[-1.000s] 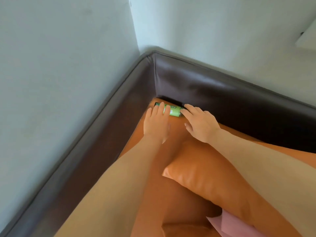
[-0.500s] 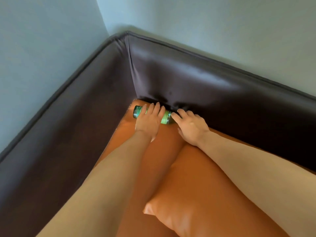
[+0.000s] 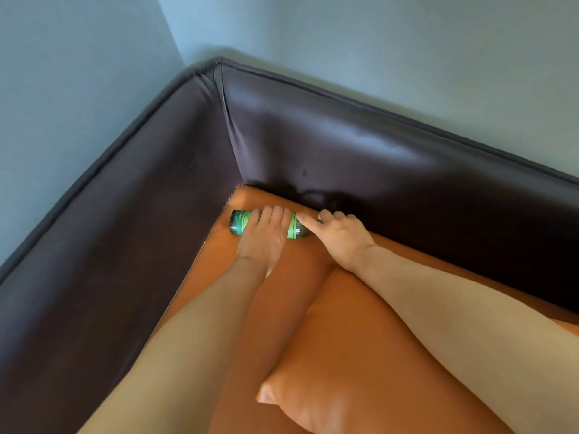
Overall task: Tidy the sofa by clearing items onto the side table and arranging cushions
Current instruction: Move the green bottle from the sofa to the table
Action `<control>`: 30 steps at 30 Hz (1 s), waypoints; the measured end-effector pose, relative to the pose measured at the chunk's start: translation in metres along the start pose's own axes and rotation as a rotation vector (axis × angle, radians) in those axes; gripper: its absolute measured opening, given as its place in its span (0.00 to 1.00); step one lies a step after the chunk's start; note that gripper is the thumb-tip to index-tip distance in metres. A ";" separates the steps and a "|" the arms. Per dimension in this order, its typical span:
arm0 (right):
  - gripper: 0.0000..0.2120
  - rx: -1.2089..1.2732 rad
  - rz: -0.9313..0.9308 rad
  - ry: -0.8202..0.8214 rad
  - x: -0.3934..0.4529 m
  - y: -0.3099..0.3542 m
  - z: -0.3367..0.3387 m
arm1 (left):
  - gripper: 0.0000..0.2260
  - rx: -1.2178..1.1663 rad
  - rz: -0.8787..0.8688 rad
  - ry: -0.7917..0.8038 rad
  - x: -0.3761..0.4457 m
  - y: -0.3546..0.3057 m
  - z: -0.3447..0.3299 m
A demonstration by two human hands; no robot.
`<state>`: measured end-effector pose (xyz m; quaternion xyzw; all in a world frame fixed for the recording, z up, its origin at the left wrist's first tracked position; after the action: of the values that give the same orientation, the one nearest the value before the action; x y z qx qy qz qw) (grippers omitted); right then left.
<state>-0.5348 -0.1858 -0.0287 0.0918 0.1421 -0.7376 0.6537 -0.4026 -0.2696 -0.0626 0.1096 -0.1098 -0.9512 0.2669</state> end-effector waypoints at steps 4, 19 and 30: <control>0.31 -0.057 0.053 -0.031 -0.017 0.005 0.022 | 0.27 -0.061 0.069 -0.040 -0.023 0.002 0.011; 0.30 -0.022 -0.198 -0.547 -0.156 0.014 0.159 | 0.25 -0.276 0.176 -0.294 -0.109 0.024 0.185; 0.24 0.822 -0.254 -0.743 -0.294 0.039 0.266 | 0.24 -0.342 0.244 -0.601 -0.226 -0.027 0.320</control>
<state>-0.4455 -0.0020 0.3127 0.0551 -0.3861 -0.7880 0.4764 -0.3125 -0.0783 0.2688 -0.2350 -0.0353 -0.9067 0.3485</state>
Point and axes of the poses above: each hand's wrist, its own x-axis towards the middle knuckle, its own z-axis out of the back of the hand, y = z × x, the point moved 1 cm from there along x, towards the middle knuckle
